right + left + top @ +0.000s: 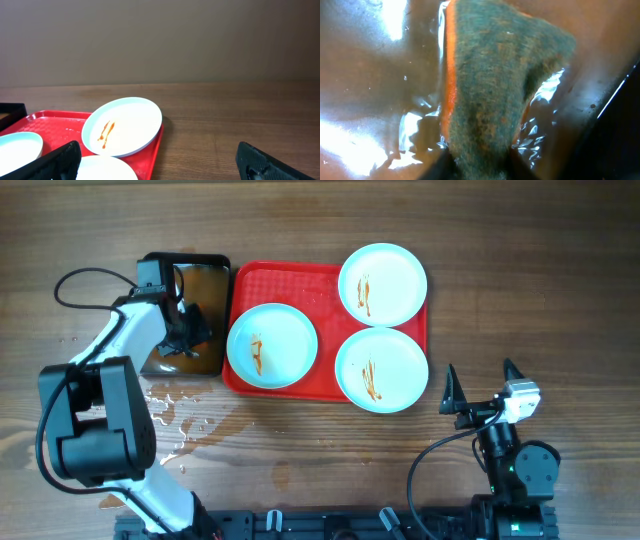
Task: Clean dirty plates on tray and stack at the side
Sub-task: 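Dip and swish the held sponge in the soapy water, then lift the sponge out and hold it above the black tray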
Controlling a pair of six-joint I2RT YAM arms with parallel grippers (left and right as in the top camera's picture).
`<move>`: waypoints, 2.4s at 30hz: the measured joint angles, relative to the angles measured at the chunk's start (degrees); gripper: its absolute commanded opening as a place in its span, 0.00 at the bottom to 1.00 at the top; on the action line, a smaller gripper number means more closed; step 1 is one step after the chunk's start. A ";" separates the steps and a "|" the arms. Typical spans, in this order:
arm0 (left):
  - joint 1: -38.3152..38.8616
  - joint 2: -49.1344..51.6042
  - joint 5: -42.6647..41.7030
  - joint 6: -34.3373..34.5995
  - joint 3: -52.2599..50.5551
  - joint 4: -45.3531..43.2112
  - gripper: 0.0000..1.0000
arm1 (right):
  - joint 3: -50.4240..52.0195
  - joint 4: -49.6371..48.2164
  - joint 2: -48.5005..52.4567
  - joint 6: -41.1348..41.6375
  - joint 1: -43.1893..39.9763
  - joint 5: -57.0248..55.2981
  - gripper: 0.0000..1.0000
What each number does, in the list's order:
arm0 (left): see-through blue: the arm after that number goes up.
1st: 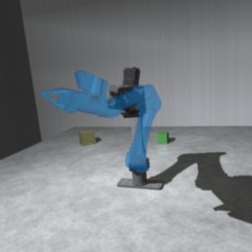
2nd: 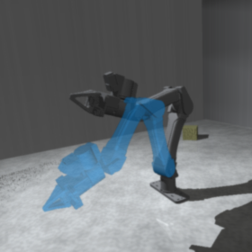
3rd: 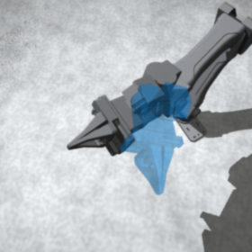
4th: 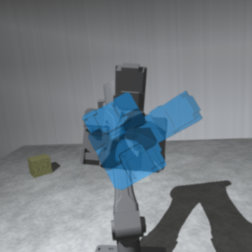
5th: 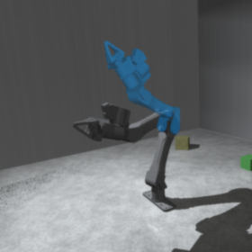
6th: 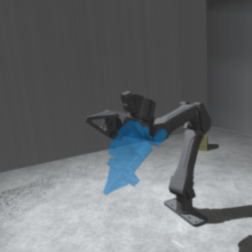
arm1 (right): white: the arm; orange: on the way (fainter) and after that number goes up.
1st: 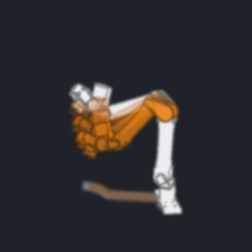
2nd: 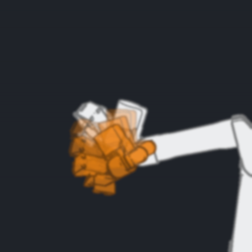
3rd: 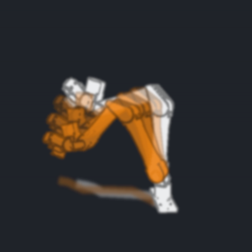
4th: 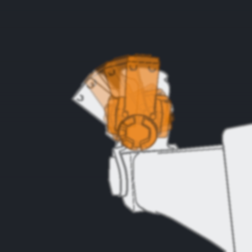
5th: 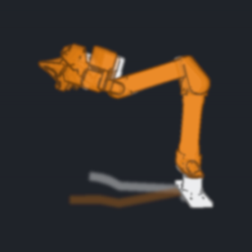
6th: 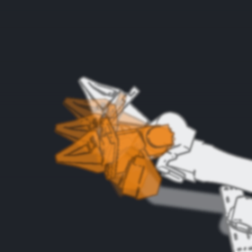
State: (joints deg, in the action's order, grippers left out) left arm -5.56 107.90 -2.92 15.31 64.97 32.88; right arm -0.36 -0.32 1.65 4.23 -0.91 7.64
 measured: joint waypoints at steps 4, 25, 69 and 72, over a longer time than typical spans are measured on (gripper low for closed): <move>0.00 0.02 -0.15 -0.22 0.00 -0.22 0.17 | 0.00 0.00 0.00 0.00 0.00 0.00 1.00; 0.00 1.95 -0.13 -1.29 -0.13 -11.17 0.51 | 0.00 0.00 0.00 0.00 0.00 0.00 1.00; -14.71 -7.39 -44.04 16.17 -0.87 -11.23 0.04 | 0.00 0.00 0.00 0.00 0.00 0.00 1.00; -15.65 -7.39 -48.41 21.99 -0.87 -11.26 0.04 | 0.00 0.00 0.00 0.00 0.00 0.00 1.00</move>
State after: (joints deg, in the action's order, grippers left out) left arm -21.21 100.51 -51.33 37.30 64.10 21.63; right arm -0.36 -0.32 1.65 4.23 -0.91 7.64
